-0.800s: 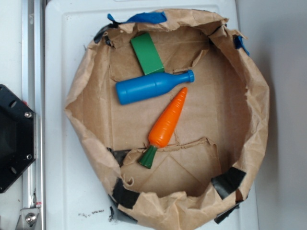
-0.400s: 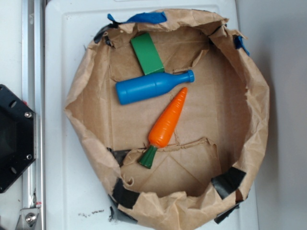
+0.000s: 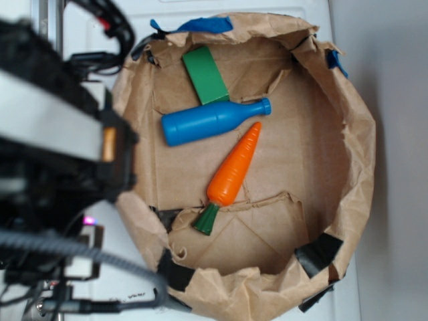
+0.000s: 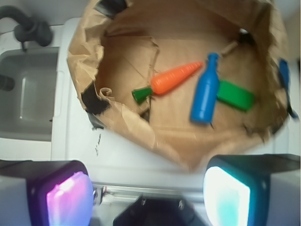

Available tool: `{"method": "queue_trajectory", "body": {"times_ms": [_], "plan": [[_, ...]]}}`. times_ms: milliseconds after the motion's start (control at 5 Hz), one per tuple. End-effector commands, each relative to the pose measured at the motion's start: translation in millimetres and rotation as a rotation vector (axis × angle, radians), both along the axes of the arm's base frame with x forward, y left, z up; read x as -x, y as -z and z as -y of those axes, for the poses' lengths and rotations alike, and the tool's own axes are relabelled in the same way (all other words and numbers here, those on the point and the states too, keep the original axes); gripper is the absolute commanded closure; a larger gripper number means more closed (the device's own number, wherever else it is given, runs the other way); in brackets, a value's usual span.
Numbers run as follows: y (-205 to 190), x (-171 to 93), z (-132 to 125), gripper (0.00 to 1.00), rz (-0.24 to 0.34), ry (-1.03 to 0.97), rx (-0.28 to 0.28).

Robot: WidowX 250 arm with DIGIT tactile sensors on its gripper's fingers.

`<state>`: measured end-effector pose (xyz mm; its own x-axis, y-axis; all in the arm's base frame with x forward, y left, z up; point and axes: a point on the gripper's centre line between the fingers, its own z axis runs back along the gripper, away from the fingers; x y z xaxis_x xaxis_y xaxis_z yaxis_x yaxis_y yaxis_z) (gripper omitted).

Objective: Grab the green block.

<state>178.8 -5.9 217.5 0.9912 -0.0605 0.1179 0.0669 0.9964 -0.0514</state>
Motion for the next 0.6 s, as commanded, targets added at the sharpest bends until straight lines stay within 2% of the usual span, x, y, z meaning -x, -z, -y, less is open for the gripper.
{"method": "queue_trajectory", "body": {"times_ms": [0, 200, 400], "plan": [[29, -48, -39, 0.00, 0.105, 0.375, -0.055], [40, -61, -48, 0.00, 0.124, 0.457, -0.085], [60, -64, -55, 0.00, 0.096, 0.566, -0.143]]}}
